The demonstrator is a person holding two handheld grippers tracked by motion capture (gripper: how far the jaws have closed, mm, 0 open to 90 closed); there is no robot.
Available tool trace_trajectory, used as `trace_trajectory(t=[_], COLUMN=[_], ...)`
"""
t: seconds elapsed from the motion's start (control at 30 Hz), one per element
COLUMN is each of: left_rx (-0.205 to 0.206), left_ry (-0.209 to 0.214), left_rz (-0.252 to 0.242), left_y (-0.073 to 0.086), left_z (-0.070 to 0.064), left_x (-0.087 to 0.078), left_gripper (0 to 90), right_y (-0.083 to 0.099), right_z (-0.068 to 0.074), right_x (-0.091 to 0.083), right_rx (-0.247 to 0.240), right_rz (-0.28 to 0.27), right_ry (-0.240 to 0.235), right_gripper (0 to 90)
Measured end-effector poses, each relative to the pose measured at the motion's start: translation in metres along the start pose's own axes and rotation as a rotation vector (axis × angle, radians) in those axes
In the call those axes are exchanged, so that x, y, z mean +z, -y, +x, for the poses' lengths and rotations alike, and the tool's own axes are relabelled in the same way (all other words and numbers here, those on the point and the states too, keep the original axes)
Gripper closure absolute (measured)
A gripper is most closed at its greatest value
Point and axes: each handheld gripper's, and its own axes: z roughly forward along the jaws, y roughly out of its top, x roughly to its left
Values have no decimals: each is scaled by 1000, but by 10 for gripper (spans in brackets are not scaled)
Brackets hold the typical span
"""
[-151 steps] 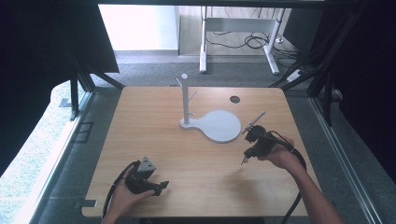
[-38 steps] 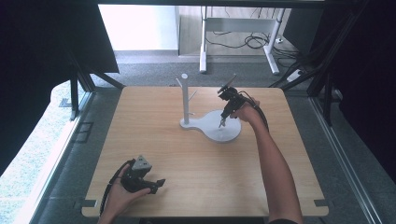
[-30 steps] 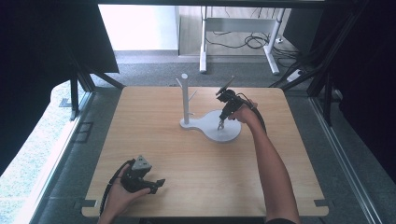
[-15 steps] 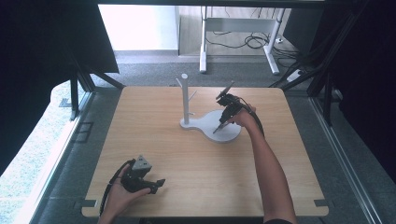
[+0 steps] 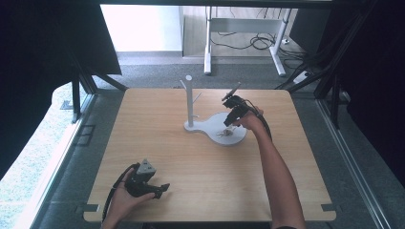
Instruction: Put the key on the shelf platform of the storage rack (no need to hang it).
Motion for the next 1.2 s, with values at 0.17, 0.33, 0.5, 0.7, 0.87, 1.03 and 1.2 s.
trace_trajectory(t=[0.17, 0.33, 0.5, 0.7, 0.87, 1.03, 1.2], left_rx=[5, 12, 16, 19, 21, 24, 23], left_ry=[1, 1, -2, -2, 1, 2, -1], left_rz=[4, 13, 16, 26, 26, 19, 27], left_y=[0, -1, -1, -1, -2, -3, -2], left_z=[-1, -2, -4, -6, -8, -9, -9], left_x=[1, 3, 3, 7, 7, 5, 7], left_gripper=[229, 229, 230, 230, 230, 230, 230], right_y=[7, 19, 42, 82, 114, 140, 178], right_z=[0, 4, 9, 12, 13, 14, 27], right_x=[-12, -22, -35, -50, -49, -48, -48], right_rx=[1, 0, -18, -24, -5, 9, 3], right_rz=[-30, -64, -96, -156, -160, -186, -237], right_ry=[-3, 3, -2, -19, 0, -9, -8], right_gripper=[652, 590, 556, 538, 534, 534, 529])
